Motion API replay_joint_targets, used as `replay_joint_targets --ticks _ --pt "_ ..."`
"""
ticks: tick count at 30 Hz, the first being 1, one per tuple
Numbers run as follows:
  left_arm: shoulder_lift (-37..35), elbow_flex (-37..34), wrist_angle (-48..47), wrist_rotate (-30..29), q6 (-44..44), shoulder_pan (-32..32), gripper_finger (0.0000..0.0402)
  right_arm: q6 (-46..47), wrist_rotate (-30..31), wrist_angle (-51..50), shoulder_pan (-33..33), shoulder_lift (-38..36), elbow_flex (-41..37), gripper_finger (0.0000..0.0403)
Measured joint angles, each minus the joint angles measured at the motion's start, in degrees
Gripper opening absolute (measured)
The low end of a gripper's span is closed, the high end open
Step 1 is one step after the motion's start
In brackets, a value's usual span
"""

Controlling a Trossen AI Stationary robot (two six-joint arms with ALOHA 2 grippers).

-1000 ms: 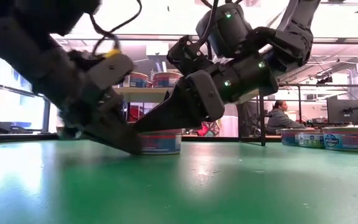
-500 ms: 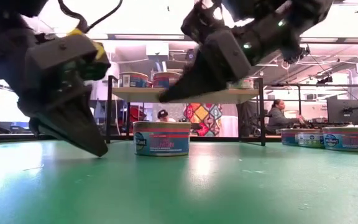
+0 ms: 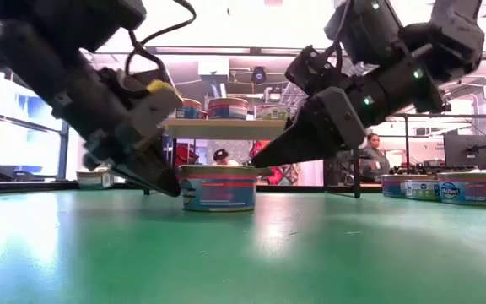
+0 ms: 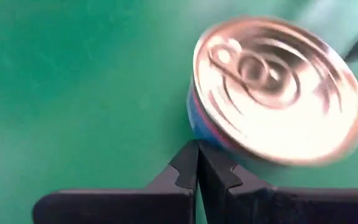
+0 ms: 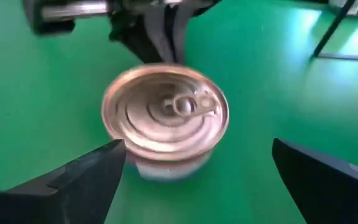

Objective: Stack canned seafood by type on shelf
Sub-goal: Stack the blue tuna can on top of the other blue tuna can on the shelf

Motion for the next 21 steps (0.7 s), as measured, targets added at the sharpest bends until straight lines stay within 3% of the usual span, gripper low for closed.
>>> replay_joint_targets --ticks 9,17,21 --pt "0.31 -0.02 6.98 2.05 5.03 3.69 0.0000 -1.54 -8.27 3.83 -1.25 9.45 4.94 0.0399" --pt "1.07 -0.11 9.18 1.20 6.32 3.92 0.0000 0.54 -10.38 10.30 -1.09 14.96 8.63 0.0398" --pt "0.73 -0.02 8.52 2.88 7.37 3.76 0.0000 1.69 -9.48 11.22 -0.48 15.27 8.27 0.0374"
